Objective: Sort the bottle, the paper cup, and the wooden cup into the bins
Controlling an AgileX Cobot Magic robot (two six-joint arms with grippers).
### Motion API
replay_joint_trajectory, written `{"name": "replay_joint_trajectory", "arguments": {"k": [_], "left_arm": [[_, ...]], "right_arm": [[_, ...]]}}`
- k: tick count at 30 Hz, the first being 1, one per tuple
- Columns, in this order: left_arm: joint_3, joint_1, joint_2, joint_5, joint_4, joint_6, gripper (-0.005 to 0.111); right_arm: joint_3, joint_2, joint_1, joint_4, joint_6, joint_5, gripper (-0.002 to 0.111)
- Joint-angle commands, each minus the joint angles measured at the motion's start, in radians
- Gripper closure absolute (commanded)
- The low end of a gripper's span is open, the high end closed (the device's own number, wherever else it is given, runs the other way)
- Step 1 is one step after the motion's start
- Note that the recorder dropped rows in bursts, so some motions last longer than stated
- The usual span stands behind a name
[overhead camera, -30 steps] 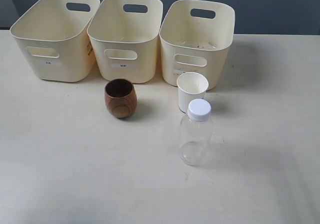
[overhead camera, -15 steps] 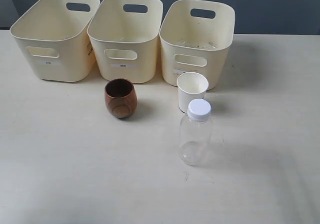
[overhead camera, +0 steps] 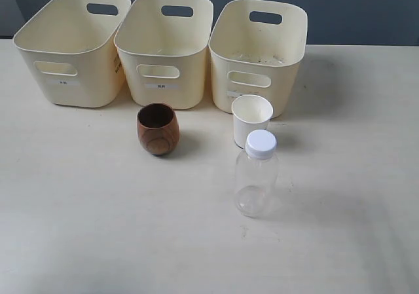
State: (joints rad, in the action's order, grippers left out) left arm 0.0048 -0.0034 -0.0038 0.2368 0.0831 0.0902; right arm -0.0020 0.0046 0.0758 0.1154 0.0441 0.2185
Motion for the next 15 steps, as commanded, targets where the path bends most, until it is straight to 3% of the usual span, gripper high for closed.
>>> {"name": "replay_joint_trajectory", "arguments": {"k": [1, 7, 15], "left_arm": [[-0.005, -0.001, 0.004, -0.005, -0.002, -0.001, 0.107], [-0.005, -0.001, 0.004, -0.005, -0.002, -0.001, 0.107], [-0.005, -0.001, 0.004, -0.005, -0.002, -0.001, 0.107]], "right_arm": [[0.002, -0.005, 0.004, 0.281, -0.063, -0.131, 0.080], [0.002, -0.005, 0.004, 0.369, -0.080, -0.337, 0.080], [0.002, -0.005, 0.004, 0.369, -0.208, -0.360, 0.080]]}}
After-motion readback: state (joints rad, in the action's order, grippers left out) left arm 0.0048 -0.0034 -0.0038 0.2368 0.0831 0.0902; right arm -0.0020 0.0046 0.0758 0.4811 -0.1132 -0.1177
